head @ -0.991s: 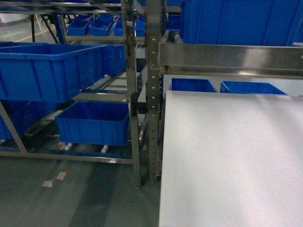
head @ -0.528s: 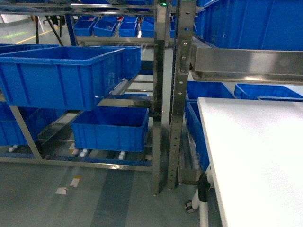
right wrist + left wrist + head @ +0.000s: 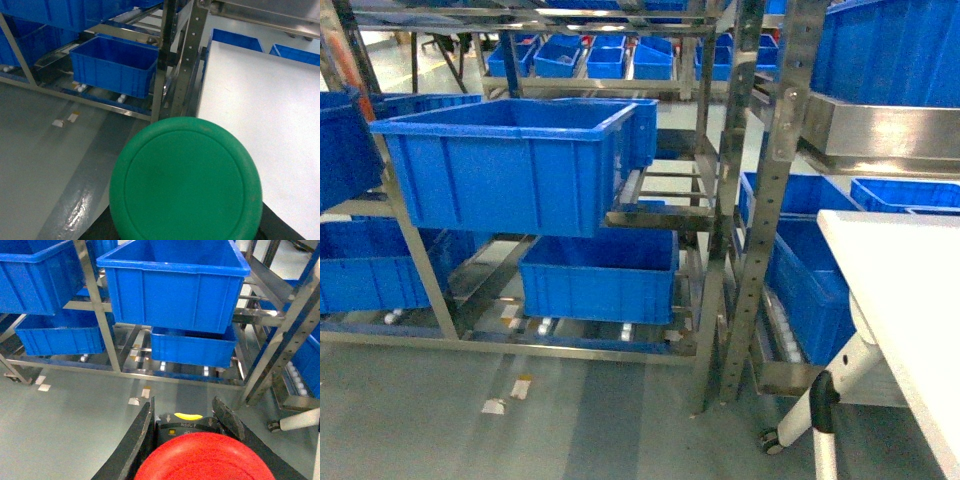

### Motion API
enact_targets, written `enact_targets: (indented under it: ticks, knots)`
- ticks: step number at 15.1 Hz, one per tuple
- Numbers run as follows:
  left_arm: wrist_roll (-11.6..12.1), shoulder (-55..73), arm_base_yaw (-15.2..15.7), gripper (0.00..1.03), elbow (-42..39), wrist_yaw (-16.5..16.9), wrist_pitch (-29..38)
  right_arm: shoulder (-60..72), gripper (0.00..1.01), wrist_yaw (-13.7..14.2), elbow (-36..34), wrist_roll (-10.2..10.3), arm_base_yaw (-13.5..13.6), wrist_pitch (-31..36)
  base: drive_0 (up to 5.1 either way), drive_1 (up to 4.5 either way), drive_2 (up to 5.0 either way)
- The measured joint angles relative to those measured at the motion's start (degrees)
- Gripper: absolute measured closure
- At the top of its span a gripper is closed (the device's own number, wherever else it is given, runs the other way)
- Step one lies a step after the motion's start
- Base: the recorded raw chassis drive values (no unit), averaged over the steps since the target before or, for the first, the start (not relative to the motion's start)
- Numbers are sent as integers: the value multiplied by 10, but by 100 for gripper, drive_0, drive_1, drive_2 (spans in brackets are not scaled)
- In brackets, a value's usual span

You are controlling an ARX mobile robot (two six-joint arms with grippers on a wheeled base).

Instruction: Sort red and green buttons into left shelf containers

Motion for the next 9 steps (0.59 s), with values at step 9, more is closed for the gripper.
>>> enact_targets:
  ticks: [9]
  knots:
    - [0,0,0,74,0,0,0,0,67,0,0,0,0,1,-501,240,240]
